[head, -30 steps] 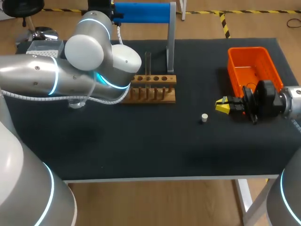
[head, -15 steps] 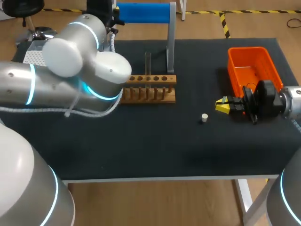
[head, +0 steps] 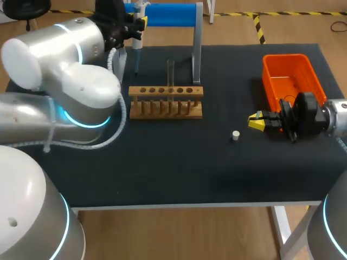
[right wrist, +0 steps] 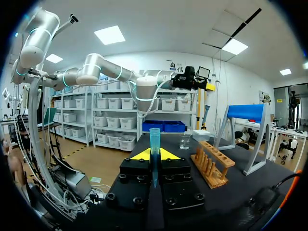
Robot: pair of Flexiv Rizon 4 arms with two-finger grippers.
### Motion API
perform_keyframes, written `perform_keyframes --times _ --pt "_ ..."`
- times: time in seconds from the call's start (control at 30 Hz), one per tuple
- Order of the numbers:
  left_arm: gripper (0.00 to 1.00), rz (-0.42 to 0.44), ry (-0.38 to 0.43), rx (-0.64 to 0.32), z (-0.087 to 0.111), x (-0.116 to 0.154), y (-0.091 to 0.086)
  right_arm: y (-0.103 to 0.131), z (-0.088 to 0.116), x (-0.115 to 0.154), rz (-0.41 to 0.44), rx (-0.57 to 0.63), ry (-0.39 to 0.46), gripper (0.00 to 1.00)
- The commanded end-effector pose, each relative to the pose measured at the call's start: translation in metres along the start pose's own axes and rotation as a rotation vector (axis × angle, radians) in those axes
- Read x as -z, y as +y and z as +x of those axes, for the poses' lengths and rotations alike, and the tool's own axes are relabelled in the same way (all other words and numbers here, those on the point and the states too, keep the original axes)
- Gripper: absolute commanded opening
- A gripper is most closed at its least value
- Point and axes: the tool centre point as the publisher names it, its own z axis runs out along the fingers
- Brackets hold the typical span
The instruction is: Invert the test tube, pick up the pipette, mount the tip to pipette, aspirate from beaker and dispense into the tube, eject the tip, return the pipette, and cap with the stopper.
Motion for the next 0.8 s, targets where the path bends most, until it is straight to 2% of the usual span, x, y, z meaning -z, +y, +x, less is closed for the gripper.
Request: perform_keyframes --times 0.03,0.3,0.47,0.63,0.8 --pt "0.0 -0.024 0.308 0.0 -0.006 0.023 -0.003 0.0 0.001 0.0 0.001 0.001 -0.001 0.0" --pt "0.0 -0.024 0.308 0.0 -0.006 0.023 -0.003 0.0 0.001 0.0 0.001 0.001 -0.001 0.0" --pt "0.0 0.029 0.407 -0.046 0.028 0.048 -0.015 0.0 0.001 0.0 0.001 0.001 -0.001 0.0" --pt "0.0 0.075 0.514 -0.092 0.077 0.075 -0.033 0.0 0.001 0.0 0.001 0.001 -0.001 0.0" --pt "0.0 0.105 0.641 -0.106 0.124 0.091 -0.043 0.0 0.001 0.0 0.001 0.001 -0.001 0.0"
